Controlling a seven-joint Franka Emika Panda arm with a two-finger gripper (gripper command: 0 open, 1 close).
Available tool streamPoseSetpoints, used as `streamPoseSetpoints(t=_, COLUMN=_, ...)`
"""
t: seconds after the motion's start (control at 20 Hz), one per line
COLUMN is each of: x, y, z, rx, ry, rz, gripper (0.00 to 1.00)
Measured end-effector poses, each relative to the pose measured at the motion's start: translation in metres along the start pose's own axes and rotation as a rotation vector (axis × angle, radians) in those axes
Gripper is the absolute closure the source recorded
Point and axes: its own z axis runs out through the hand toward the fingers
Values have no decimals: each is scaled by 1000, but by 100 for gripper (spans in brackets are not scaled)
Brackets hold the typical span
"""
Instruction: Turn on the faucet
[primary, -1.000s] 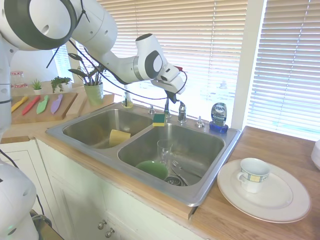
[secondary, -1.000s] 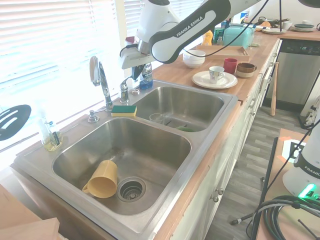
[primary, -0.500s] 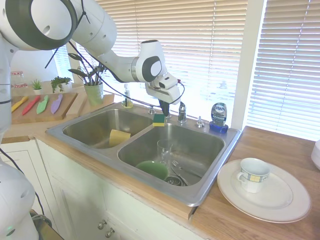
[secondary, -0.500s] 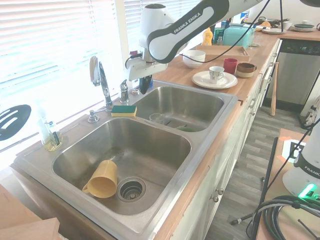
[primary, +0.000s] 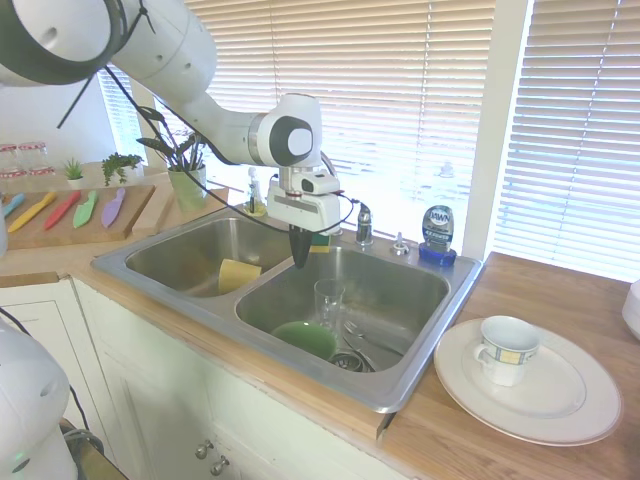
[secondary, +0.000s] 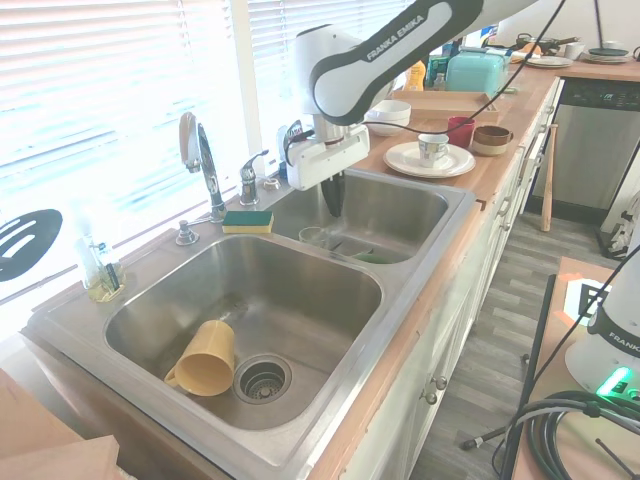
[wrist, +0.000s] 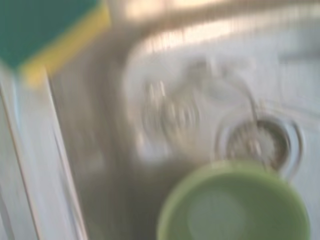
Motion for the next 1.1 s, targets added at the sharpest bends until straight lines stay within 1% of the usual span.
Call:
streamPoseSetpoints(t=0.35, x=-45, y=79, z=2, rx=-18, ry=-24, rz=-18, gripper=100)
streamPoseSetpoints(t=0.6, x=-65, y=125, z=7, rx=-8, ry=-23, rz=-17, gripper=100)
streamPoseSetpoints(t=0.65, x=-67, y=132, z=7, rx=-5, ry=-23, rz=-16, gripper=0)
streamPoseSetpoints(t=0.85, x=-72, y=149, z=5, rx=9, ry=-26, rz=-6, gripper=0)
streamPoseSetpoints(t=1.1, x=-77, y=152, z=2, rx=20, ry=-22, rz=-11, gripper=0)
